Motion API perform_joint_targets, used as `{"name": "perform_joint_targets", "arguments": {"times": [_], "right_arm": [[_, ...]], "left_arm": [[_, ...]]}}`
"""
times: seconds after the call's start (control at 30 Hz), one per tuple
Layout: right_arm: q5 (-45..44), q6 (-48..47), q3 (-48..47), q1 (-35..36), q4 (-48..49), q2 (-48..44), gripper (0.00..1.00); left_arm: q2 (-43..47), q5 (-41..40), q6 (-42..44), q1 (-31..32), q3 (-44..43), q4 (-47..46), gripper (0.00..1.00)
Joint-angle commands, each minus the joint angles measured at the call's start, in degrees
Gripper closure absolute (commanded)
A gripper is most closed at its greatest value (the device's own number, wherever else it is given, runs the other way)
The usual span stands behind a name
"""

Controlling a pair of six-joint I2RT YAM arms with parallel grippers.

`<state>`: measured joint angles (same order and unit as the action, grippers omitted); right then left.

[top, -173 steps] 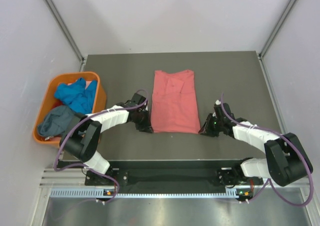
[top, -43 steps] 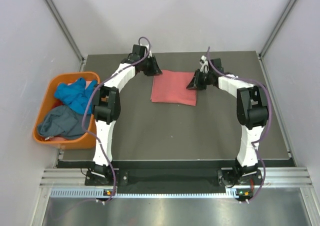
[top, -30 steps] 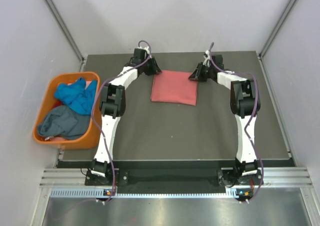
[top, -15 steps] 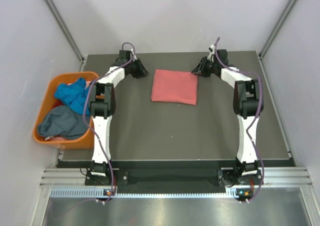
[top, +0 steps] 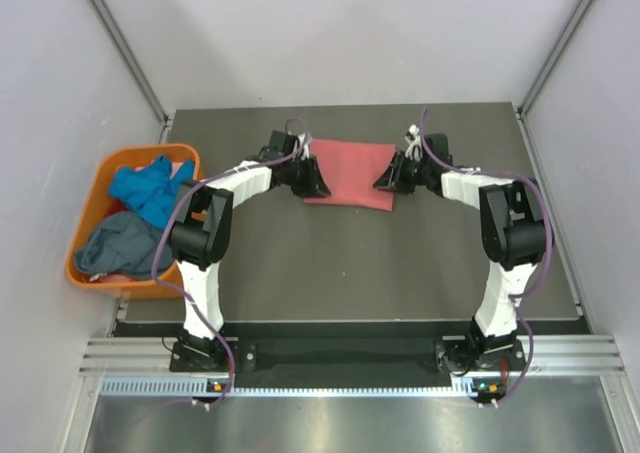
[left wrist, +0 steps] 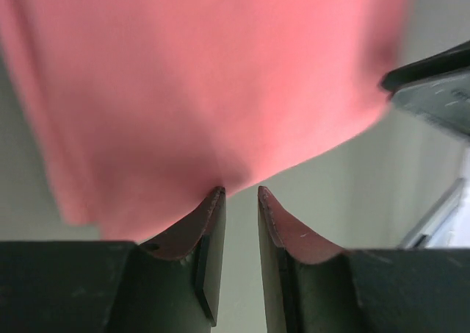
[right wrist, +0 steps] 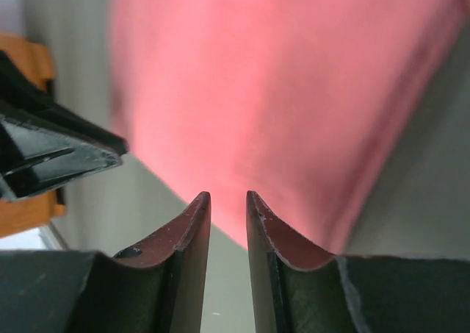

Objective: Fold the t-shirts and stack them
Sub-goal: Fold the tshirt, then neatly place the folded tshirt to the corner

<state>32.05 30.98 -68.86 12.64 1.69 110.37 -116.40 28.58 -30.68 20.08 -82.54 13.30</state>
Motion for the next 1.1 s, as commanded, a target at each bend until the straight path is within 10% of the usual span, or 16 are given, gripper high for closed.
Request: {"name": "perform_joint_targets", "arguments": {"times": [0.0,0.27,0.57,1.07], "right_arm": [[-2.07,-2.5,2.49,-0.34,1.91,2.22,0.74],[-7.01,-6.81,4.35,-0.87,-3.0,-0.32,0.75],[-13.32,-11.64,-5.02,-1.13,-13.81,-3.94,0.58],[-19.32,-14.28,-23.24,-1.22,-19.71,13.2,0.49]], "left_arm": [[-0.84,-5.87,2.63,-1.27,3.53,1.81,0.71],[0.55,-16.98,4.04,-1.18,1.69,11.11,0.72],[9.08,-3.73,9.58,-0.48,-12.03,26.69,0.7],[24.55,0.69,13.36,2.95,4.15,17.55,0.52]]}}
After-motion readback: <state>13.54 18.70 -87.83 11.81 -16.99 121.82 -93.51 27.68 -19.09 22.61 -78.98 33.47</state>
